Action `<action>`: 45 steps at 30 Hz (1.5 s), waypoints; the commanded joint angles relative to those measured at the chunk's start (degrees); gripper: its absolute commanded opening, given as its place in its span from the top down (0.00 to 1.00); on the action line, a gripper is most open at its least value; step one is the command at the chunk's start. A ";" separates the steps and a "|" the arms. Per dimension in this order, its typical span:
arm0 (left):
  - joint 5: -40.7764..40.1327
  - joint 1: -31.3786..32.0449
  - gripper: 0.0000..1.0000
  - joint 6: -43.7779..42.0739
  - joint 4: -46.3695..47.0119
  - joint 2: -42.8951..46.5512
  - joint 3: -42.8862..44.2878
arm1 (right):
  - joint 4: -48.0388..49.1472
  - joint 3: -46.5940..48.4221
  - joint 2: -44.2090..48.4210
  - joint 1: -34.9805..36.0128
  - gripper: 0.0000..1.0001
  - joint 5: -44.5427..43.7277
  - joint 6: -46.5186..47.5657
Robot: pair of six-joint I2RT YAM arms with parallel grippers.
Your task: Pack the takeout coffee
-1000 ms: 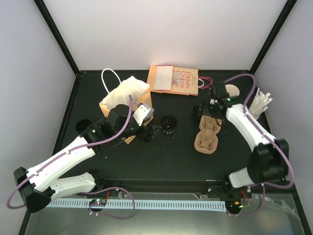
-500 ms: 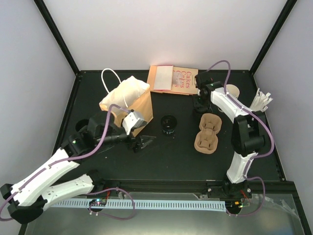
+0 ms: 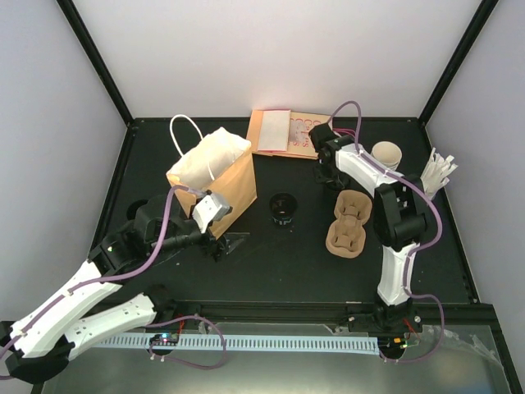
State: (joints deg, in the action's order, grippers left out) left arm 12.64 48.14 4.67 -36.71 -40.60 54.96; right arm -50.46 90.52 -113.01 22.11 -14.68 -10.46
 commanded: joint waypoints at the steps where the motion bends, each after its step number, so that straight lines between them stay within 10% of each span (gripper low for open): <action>1: -0.69 0.20 0.10 0.34 -0.43 0.17 -1.20 | -1.89 2.05 -0.84 0.44 0.69 -4.40 0.44; 45: 0.81 0.28 0.11 0.83 0.04 -0.49 -2.32 | -5.55 3.88 -1.04 2.66 0.95 -7.72 0.44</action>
State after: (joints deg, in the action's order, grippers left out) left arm 13.28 48.14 5.10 -36.86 -40.69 52.21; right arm -54.61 94.15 -117.67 24.14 -20.21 -9.72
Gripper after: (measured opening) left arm 0.895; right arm 0.067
